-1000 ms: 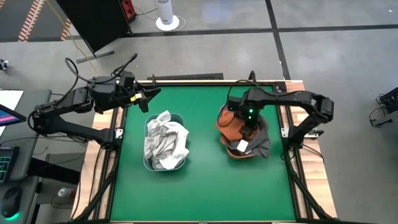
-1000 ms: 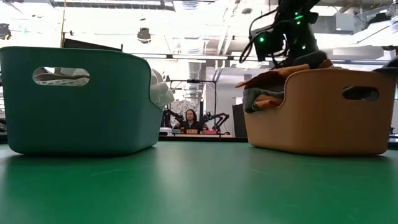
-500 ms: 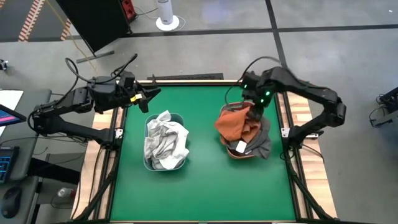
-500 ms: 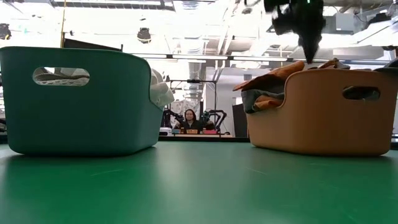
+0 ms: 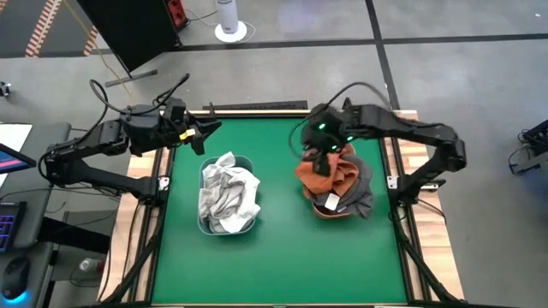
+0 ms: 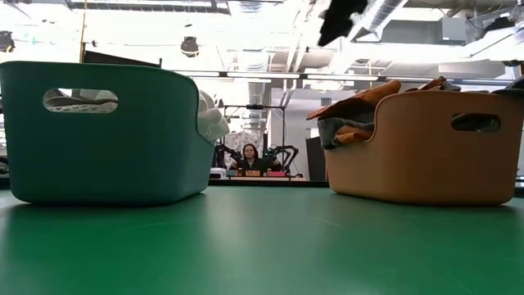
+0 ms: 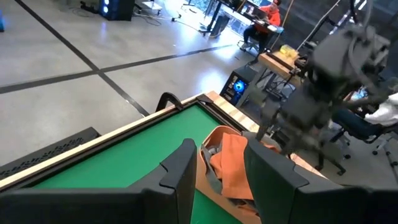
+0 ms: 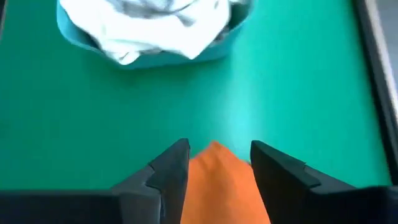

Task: Sort towels by color in basket
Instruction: Put the orange towel into the orange bin

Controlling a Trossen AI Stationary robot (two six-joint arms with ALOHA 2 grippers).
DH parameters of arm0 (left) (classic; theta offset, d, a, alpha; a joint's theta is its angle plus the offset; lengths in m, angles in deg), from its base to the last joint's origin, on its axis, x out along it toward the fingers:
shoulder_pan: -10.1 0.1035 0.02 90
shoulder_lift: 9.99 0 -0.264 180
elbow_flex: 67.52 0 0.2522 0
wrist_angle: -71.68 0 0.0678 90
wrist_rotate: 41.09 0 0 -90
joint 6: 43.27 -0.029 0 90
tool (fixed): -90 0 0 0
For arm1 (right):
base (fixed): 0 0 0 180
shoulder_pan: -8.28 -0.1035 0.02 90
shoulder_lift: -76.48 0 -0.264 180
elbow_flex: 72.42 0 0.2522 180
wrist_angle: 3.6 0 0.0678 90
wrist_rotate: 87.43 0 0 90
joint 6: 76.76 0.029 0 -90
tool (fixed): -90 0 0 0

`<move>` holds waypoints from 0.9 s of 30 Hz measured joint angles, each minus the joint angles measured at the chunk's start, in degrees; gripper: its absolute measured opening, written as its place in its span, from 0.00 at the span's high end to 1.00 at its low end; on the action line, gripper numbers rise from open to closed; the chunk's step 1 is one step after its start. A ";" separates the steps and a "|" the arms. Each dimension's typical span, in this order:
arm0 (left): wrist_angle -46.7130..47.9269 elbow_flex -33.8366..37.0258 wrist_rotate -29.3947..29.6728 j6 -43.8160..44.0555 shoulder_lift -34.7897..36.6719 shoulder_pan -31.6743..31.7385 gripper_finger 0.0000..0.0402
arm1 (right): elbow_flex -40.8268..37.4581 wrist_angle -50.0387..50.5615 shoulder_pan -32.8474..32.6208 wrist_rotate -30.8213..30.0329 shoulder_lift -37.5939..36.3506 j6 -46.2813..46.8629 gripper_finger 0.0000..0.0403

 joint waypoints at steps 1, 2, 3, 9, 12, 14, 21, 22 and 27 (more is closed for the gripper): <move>0.11 0.00 0.00 0.00 0.00 0.00 0.69 | 0.00 -0.44 -0.64 -0.01 1.36 -0.77 0.51; 0.15 0.00 0.00 0.00 0.00 0.00 0.69 | 0.00 -0.35 -1.07 -0.01 2.84 -1.55 0.51; 0.15 0.00 0.01 0.00 0.00 0.00 0.69 | 0.00 0.09 -1.47 -0.01 4.43 -2.13 0.52; 0.40 0.00 0.02 -0.24 0.00 0.00 0.69 | -0.07 8.43 -3.57 -0.10 13.07 -4.97 0.54; 0.76 0.00 0.02 -1.17 0.00 0.00 0.69 | -0.07 14.14 -4.09 -2.56 15.70 -5.41 0.56; 1.38 0.00 0.02 -1.42 0.00 0.00 0.69 | -0.07 17.75 -4.04 -5.88 16.41 -5.45 0.57; 2.01 0.00 0.02 -1.51 0.00 0.00 0.69 | -0.35 24.43 -0.55 -10.31 13.47 -2.02 0.62; 2.01 0.00 0.02 -1.66 0.00 0.02 0.69 | -0.74 24.46 0.13 -10.33 12.92 -1.40 0.63; 1.98 0.00 0.00 -1.61 0.00 -0.05 0.69 | -6.91 22.10 2.68 -10.44 9.95 -0.24 0.64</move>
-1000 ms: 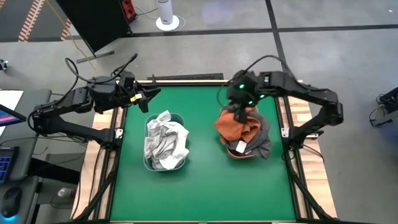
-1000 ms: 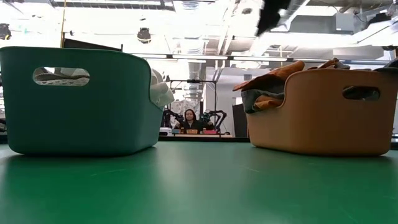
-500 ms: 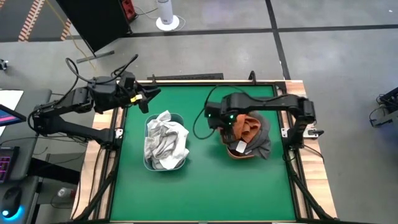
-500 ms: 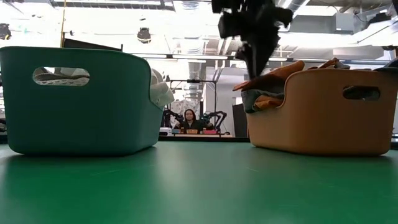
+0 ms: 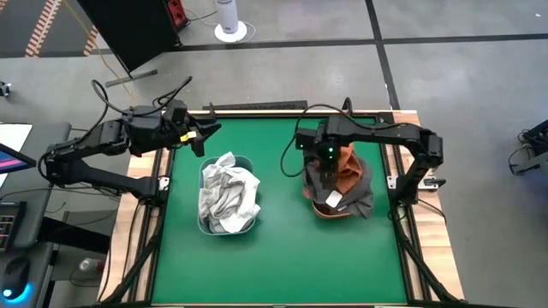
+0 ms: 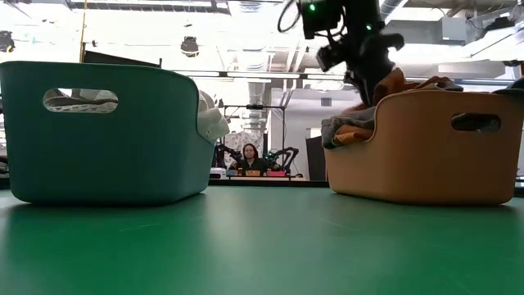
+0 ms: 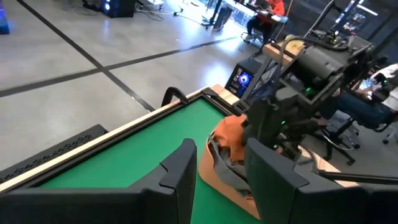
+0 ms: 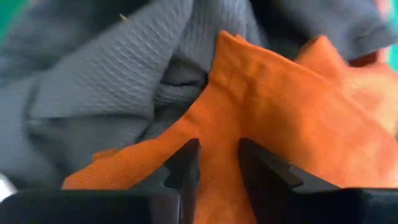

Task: Sort towels by color in basket
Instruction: Put the orange towel into the orange bin

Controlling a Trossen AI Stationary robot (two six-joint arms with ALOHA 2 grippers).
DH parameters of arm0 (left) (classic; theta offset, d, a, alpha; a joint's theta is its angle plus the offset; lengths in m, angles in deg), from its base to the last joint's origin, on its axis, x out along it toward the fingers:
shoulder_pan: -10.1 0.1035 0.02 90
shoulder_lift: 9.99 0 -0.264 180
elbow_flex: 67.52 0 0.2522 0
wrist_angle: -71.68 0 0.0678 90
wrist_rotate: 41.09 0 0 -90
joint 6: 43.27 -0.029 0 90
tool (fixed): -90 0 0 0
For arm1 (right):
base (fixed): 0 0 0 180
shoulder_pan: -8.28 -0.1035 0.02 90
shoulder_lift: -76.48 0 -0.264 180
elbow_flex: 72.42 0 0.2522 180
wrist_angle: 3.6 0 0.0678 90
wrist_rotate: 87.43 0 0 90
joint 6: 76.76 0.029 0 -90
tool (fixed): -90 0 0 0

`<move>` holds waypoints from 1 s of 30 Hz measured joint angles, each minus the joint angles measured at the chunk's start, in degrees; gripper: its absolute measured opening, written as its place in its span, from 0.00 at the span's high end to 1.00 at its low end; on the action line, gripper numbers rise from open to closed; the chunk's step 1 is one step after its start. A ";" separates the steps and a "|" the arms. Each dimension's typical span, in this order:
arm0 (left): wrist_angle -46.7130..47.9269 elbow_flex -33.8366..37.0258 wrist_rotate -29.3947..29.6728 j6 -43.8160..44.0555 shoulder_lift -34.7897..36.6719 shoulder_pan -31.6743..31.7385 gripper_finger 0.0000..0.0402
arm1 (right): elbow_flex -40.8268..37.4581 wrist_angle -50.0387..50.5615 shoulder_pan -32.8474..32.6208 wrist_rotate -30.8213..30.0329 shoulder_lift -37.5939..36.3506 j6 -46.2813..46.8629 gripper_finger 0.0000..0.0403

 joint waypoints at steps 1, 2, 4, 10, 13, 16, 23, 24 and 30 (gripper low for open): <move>-0.01 0.00 0.01 0.07 0.00 -0.24 0.69 | -2.03 -1.38 0.17 0.00 -0.58 0.02 0.64; -0.02 0.00 0.02 0.19 0.00 -0.52 0.69 | -4.16 -3.04 0.19 0.02 -1.13 0.06 0.64; -0.02 0.00 0.00 0.19 0.00 -0.96 0.69 | -8.85 -7.60 -0.25 -0.08 -2.21 0.80 0.64; -0.03 0.00 0.01 0.17 0.00 -1.43 0.69 | -21.85 -21.65 -4.06 -12.55 -3.87 2.27 0.64; -0.04 0.00 0.14 0.10 0.00 -1.43 0.69 | -26.18 -27.44 -5.66 -18.00 -3.94 0.28 0.64; -0.07 0.00 0.50 -0.41 0.00 -1.43 0.69 | -27.97 -29.91 -5.87 -18.44 -3.97 0.15 0.64; -0.09 0.00 0.52 -0.40 0.00 -1.43 0.69 | -23.15 -21.31 -5.14 -18.14 -5.80 0.81 0.64; -0.09 0.00 0.52 -0.40 0.00 -1.43 0.69 | -21.87 -19.98 -4.93 -18.17 -6.51 1.04 0.64; -0.09 0.00 0.52 -0.47 0.00 -1.43 0.69 | -12.97 -12.80 -2.96 -18.29 -11.15 3.84 0.64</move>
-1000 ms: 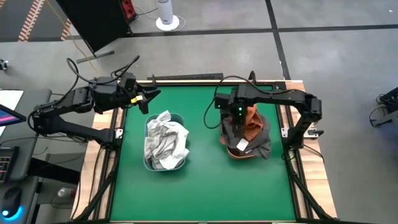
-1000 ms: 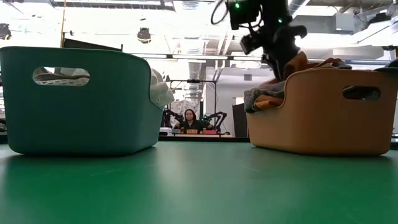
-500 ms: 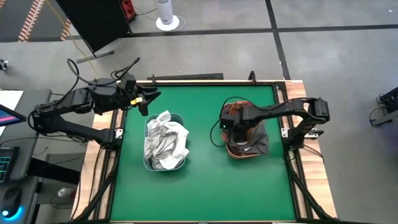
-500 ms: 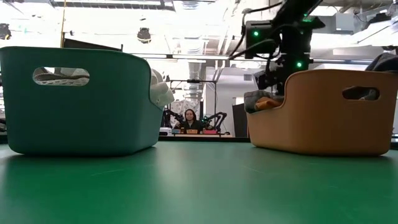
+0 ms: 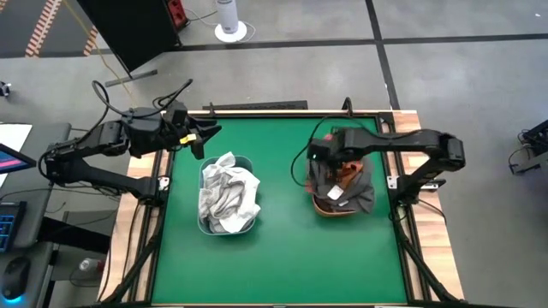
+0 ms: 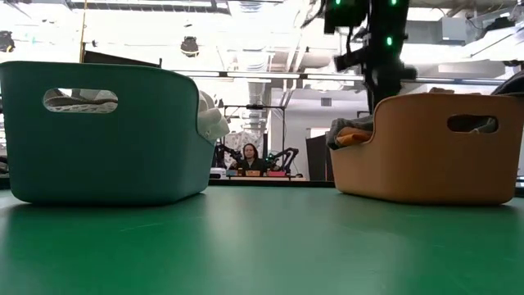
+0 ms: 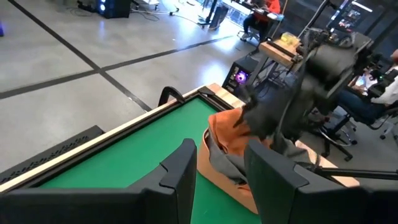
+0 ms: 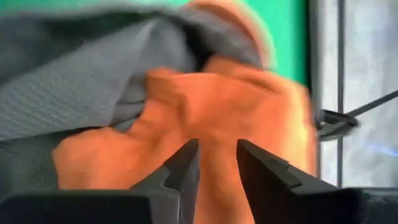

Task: Sort towels by color in basket
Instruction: Put the orange towel into the orange bin

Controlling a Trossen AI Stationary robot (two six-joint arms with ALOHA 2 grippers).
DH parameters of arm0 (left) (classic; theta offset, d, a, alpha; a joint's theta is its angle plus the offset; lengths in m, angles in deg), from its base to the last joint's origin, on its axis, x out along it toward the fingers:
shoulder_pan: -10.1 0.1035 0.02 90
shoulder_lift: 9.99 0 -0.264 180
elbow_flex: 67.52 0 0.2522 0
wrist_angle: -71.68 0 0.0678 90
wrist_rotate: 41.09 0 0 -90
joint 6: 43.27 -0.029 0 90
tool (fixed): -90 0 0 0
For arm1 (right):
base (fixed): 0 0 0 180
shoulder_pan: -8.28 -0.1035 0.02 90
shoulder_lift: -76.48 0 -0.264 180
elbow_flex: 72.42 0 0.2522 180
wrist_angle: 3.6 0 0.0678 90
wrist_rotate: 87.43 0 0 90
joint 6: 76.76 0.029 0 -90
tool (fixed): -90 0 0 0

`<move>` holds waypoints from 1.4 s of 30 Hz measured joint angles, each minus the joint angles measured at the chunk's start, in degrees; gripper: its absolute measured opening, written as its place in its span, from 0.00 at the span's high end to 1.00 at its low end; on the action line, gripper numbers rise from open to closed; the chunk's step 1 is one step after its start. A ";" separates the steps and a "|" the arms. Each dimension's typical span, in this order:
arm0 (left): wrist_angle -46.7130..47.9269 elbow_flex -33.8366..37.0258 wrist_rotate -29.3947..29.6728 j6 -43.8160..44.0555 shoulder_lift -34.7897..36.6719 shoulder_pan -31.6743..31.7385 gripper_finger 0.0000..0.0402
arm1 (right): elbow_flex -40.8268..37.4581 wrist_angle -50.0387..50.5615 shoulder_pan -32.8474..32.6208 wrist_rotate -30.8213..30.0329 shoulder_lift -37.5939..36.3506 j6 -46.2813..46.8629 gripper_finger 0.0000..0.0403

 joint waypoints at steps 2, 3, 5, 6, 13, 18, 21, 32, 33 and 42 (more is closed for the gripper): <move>0.00 0.00 -0.01 -0.01 0.00 0.00 0.69 | 2.67 1.67 0.79 -0.31 -1.61 0.60 0.64; 0.00 0.00 -0.01 0.00 0.00 0.00 0.69 | 3.58 2.39 1.16 -1.26 -2.53 0.70 0.64; 0.00 0.00 -0.02 0.02 0.00 0.01 0.69 | 3.76 3.04 1.54 -5.04 -4.38 0.69 0.64; -0.01 0.00 -0.02 0.02 0.00 0.00 0.69 | 3.28 3.33 1.72 -7.32 -5.19 0.45 0.64; 0.00 0.00 -0.07 0.68 0.00 0.00 0.69 | -7.49 1.44 -0.80 -12.51 -8.17 -0.62 0.64; -0.01 0.00 -0.07 0.74 0.00 0.00 0.69 | -18.08 -5.09 -6.57 -11.34 -6.21 4.14 0.64; -0.07 0.00 -0.09 0.59 0.02 0.00 0.69 | -23.00 -10.67 -10.17 -11.31 -2.85 3.84 0.64; -0.07 0.00 -0.20 0.61 0.00 0.00 0.69 | -20.07 -3.34 -12.04 -13.16 1.69 5.38 0.64; -0.07 0.00 -0.22 0.61 0.02 0.00 0.69 | -18.75 -2.12 -11.72 -13.12 0.82 5.35 0.64; -0.07 0.00 -0.20 0.61 0.00 0.00 0.69 | -8.96 7.85 -9.39 -18.83 -6.24 9.55 0.64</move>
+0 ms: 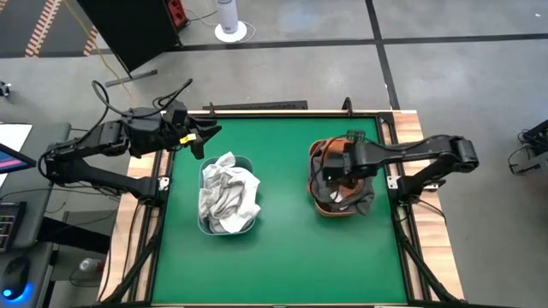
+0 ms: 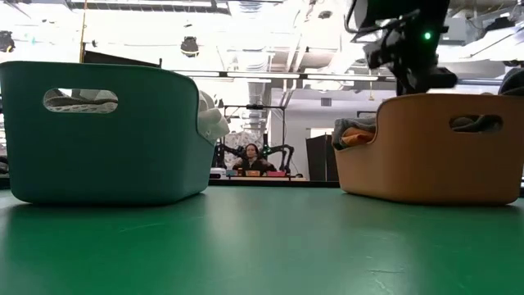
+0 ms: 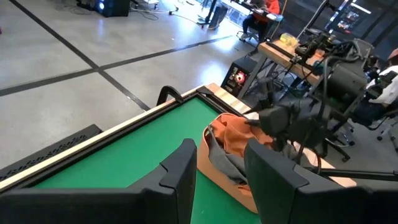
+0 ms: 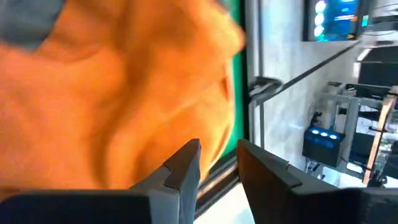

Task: Sort towels by color in basket
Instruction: Put the orange towel into the orange bin

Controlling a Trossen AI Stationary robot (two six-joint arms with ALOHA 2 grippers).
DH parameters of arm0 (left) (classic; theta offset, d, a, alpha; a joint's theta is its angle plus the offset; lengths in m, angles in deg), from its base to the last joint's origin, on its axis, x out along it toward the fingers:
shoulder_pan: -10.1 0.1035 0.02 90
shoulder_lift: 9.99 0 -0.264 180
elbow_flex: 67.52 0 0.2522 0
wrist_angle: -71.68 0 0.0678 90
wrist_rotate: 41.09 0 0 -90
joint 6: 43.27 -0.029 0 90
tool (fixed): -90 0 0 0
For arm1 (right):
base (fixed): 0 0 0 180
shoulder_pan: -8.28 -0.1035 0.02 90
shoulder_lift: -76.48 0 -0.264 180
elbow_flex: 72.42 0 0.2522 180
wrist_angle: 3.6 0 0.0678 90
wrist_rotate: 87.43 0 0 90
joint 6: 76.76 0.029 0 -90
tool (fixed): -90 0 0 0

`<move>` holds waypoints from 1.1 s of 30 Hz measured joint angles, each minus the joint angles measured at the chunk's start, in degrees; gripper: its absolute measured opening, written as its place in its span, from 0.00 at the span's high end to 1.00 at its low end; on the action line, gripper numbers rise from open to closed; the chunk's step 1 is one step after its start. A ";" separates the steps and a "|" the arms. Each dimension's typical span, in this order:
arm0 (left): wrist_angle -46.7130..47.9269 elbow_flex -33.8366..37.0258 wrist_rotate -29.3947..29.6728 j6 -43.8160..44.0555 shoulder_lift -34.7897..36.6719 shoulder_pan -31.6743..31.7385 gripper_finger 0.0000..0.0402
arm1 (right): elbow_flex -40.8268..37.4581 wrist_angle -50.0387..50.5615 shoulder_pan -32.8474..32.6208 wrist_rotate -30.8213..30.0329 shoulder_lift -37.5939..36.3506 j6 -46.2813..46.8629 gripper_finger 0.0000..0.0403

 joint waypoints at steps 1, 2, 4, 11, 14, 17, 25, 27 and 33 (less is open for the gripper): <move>0.00 0.00 0.00 -0.02 0.02 0.00 0.69 | 0.03 -0.72 0.25 -0.80 -0.64 0.16 0.64; 0.00 0.00 0.00 0.00 0.02 0.00 0.69 | -0.17 -1.60 0.39 -1.82 -0.98 0.17 0.64; 0.00 0.00 -0.05 0.00 0.01 0.00 0.69 | -1.23 -3.57 0.71 -3.96 -1.10 0.20 0.64; 0.06 0.00 -0.55 0.28 0.01 -0.02 0.69 | -11.28 -17.52 0.03 -1.71 3.68 -0.15 0.69; 0.05 0.00 -0.55 0.31 0.02 -0.02 0.69 | -14.88 -21.89 -1.31 2.20 7.64 -0.23 0.71; 0.06 0.00 -0.57 0.13 0.02 -0.02 0.69 | -15.64 -21.05 -2.12 2.33 11.22 -0.05 0.71; 0.11 0.00 -0.58 0.04 0.01 -0.02 0.69 | -10.70 -10.07 -1.64 -2.17 8.05 -0.49 0.71; 0.09 0.00 -0.59 0.07 0.02 -0.02 0.69 | -7.91 -7.07 -1.16 -3.43 5.45 -0.42 0.71; 0.10 0.00 -0.59 0.09 0.01 -0.02 0.69 | -1.41 -3.87 0.48 -6.91 -0.63 0.02 0.71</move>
